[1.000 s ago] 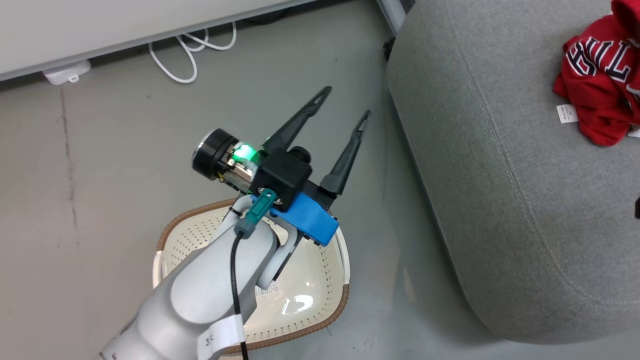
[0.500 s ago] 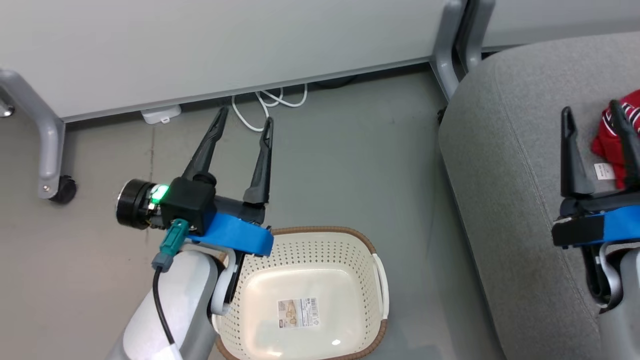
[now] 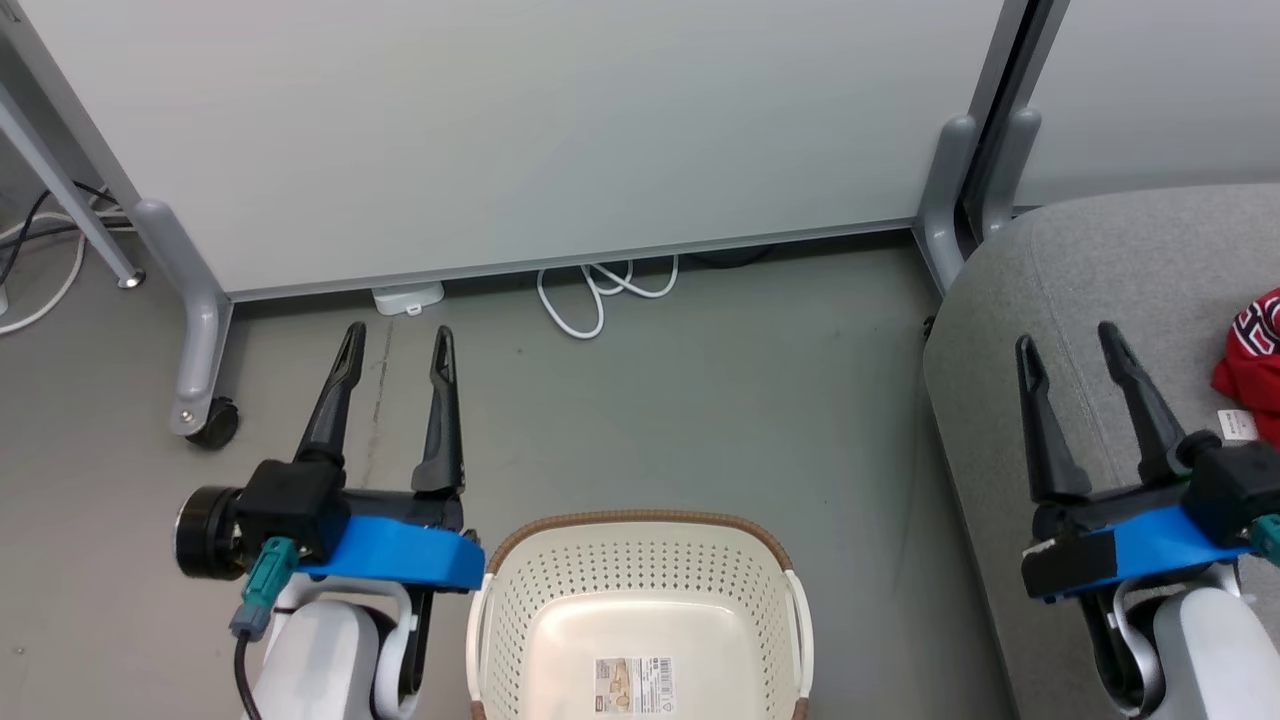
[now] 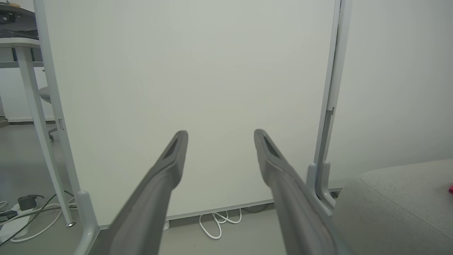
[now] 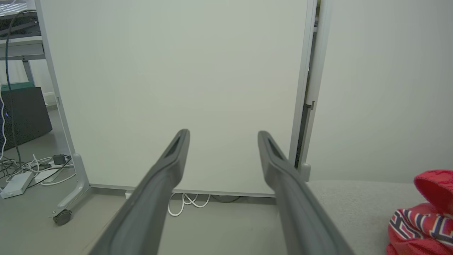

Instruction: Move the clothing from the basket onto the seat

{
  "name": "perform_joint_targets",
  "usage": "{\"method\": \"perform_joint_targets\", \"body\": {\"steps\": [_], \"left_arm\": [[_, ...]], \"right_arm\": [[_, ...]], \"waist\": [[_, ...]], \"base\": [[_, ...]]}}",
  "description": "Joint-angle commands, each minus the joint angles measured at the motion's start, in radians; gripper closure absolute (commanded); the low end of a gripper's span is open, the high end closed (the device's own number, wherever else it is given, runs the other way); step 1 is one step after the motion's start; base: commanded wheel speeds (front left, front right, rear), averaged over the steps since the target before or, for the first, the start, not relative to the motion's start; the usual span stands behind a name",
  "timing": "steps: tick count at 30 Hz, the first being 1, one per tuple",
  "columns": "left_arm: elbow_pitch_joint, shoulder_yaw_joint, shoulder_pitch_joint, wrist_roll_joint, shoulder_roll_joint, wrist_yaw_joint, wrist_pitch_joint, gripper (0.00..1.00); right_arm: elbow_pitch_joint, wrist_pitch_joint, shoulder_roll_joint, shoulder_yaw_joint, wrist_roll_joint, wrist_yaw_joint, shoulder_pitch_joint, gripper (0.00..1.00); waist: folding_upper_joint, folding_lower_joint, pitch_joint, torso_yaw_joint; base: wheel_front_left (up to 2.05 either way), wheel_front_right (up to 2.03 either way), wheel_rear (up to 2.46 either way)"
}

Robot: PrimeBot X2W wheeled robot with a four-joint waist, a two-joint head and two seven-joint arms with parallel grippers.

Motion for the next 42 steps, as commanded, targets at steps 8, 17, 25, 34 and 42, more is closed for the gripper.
{"method": "perform_joint_targets", "body": {"steps": [8, 17, 25, 34, 42], "left_arm": [[-0.027, 0.086, 0.115, 0.034, -0.022, -0.041, -0.002, 0.0], [-0.02, 0.101, 0.177, 0.038, -0.03, -0.071, -0.003, 0.0], [-0.006, 0.093, 0.201, 0.017, -0.031, -0.068, -0.003, 0.0], [0.001, 0.088, 0.215, 0.008, -0.031, -0.058, -0.002, 0.0], [0.007, 0.087, 0.209, 0.007, -0.031, -0.062, -0.002, 0.0]], "right_arm": [[0.006, -0.001, 0.033, -0.007, 0.012, 0.0, 0.107, 0.0], [0.001, 0.0, 0.061, -0.032, 0.018, 0.0, 0.165, 0.0], [0.001, 0.0, 0.083, -0.062, 0.017, 0.0, 0.207, 0.0], [0.006, -0.001, 0.1, -0.078, 0.014, 0.0, 0.233, 0.0], [0.01, -0.001, 0.108, -0.078, 0.013, 0.0, 0.229, 0.0]], "waist": [[-0.0001, 0.0001, -0.058, -0.01], [-0.0001, 0.0001, -0.07, -0.023], [-0.0001, 0.0001, -0.072, -0.033], [-0.0001, 0.0001, -0.073, -0.046], [-0.0001, 0.0001, -0.073, -0.052]], "base": [[0.0, 0.0, 0.0], [0.0, 0.0, 0.0], [0.0, 0.0, 0.0], [0.0, 0.0, 0.0], [0.0, 0.0, 0.0]]}}
